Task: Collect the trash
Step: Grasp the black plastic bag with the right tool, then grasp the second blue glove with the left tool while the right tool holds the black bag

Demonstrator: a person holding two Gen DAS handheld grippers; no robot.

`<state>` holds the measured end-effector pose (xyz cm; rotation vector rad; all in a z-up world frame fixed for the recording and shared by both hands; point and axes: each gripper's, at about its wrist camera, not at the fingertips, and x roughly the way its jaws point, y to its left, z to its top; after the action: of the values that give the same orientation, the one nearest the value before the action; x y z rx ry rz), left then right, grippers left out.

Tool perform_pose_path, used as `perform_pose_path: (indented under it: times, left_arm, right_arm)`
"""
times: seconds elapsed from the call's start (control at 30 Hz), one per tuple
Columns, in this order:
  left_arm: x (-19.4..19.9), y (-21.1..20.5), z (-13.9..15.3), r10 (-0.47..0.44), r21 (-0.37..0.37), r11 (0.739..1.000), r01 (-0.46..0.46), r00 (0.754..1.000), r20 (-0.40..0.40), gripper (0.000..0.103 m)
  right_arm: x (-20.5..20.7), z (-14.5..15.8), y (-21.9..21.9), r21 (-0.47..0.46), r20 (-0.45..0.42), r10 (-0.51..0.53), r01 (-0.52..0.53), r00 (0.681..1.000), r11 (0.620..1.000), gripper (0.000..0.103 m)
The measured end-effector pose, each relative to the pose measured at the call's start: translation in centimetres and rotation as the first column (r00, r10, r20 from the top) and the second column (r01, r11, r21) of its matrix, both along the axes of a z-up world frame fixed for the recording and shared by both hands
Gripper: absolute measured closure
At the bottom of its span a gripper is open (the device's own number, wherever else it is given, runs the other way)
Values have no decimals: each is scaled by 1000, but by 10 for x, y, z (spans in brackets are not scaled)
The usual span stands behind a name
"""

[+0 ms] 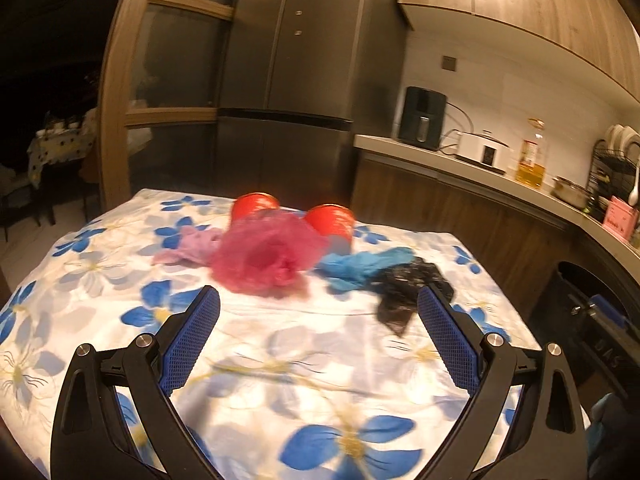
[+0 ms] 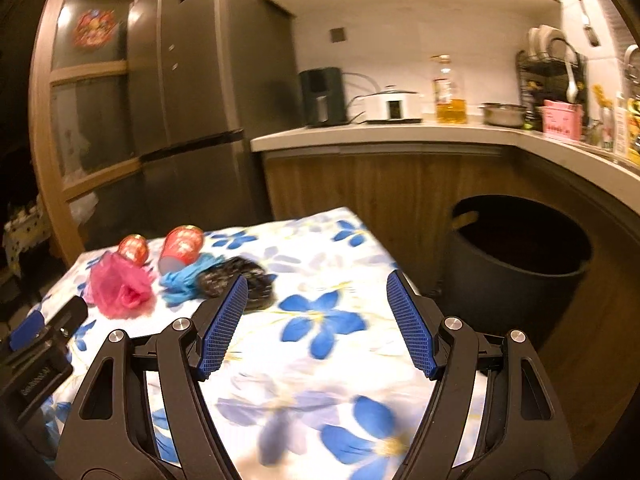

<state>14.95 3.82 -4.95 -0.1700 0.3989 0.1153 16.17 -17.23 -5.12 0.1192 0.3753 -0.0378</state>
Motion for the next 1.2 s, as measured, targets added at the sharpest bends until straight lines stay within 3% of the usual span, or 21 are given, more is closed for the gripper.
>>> perform_pose_path:
  times: [0.27, 0.57, 0.87, 1.03, 1.2]
  left_arm:
    - [10, 31, -1, 63, -11, 998, -63, 998, 0, 8]
    - [25, 45, -4, 82, -11, 997, -82, 997, -2, 8]
    - [36, 51, -6, 84, -19, 996, -84, 996, -5, 8]
    - [35, 48, -9, 78, -20, 997, -78, 997, -11, 8]
    - [34, 44, -8, 70, -6, 998, -70, 998, -5, 8]
  right_arm:
    - [52, -17, 39, -22, -42, 61, -62, 997, 998, 32]
    - [121, -45, 46, 2, -173, 65, -65, 983, 998, 34]
    - [143, -66, 52, -1, -275, 87, -91, 958, 996, 66]
    - [139, -64, 53, -3, -263, 106, -110, 959, 994, 96]
    - [117, -51, 41, -4, -197, 85, -88, 977, 996, 99]
